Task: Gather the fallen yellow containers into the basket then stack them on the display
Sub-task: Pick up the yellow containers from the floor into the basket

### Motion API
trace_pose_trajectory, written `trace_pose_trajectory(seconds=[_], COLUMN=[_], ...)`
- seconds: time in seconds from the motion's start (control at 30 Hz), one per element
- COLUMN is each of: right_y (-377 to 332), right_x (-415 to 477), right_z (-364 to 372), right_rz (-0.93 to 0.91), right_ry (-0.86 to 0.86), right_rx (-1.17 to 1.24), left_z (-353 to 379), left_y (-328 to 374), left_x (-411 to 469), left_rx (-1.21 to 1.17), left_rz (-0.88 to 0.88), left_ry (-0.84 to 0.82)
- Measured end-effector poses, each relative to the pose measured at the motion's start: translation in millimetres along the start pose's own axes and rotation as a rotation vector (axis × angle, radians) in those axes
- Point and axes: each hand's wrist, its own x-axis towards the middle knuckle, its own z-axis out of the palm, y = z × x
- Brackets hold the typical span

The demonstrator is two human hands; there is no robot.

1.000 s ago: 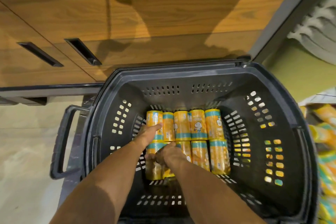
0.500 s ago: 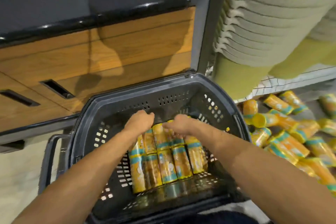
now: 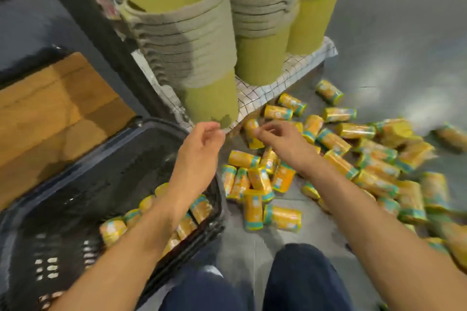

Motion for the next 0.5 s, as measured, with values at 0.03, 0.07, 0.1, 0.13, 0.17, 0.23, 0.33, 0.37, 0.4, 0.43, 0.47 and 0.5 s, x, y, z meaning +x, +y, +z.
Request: trace_pose_trajectory(seconds=[0.03,0.07,0.1,0.13,0.17,0.23,0.33,0.37,0.4,0.43,0.47,0.5], right_y=[17.3,36.7,56.7,77.1,97.8,137.4,186.9,201.0,214.8,227.0,237.0,246.9], right_x=[-5.3,-9.5,-14.0,-17.4,-20.5,-26.5,-30.3,-30.3,-29.3,-27.7,-25.4,-22.5], right_z=[-7.3,-12.3,-15.8,-18.5,-20.6,-21.2,-13.3,-9.3,-5.3,-1.1,2.9,7.0], right_rz=[0.022,0.049,0.073,0.100,0.129,0.201,0.277,0.296,0.312,0.325,0.332,0.336], right_ry=[0.013,0.022,0.023,0.024,0.020,0.006,-0.046,-0.067,-0.091,-0.121,-0.151,-0.171], right_rx=[-0.015,-0.024,-0.023,-0.019,-0.015,-0.015,-0.043,-0.068,-0.087,-0.103,-0.119,-0.139], left_z=[18.1,35.1,51.5,66.0,80.0,104.7,137.7,146.5,154.4,161.1,165.5,168.9], left_y=[4.1,5.1,5.8,5.6,1.4,-16.6,-66.1,-88.7,-113.5,-138.8,-160.9,-180.2], left_x=[-4.5,-9.4,-16.5,-24.4,-31.1,-41.6,-53.0,-54.4,-53.9,-52.1,-49.8,-46.9], left_rx=[0.007,0.004,-0.009,-0.020,-0.023,-0.035,0.000,0.034,0.051,0.067,0.096,0.142], left_rz=[0.029,0.041,0.046,0.051,0.049,0.029,-0.029,-0.069,-0.109,-0.157,-0.212,-0.264], left_ry=[-0.023,-0.048,-0.089,-0.139,-0.193,-0.289,-0.373,-0.374,-0.350,-0.303,-0.255,-0.214])
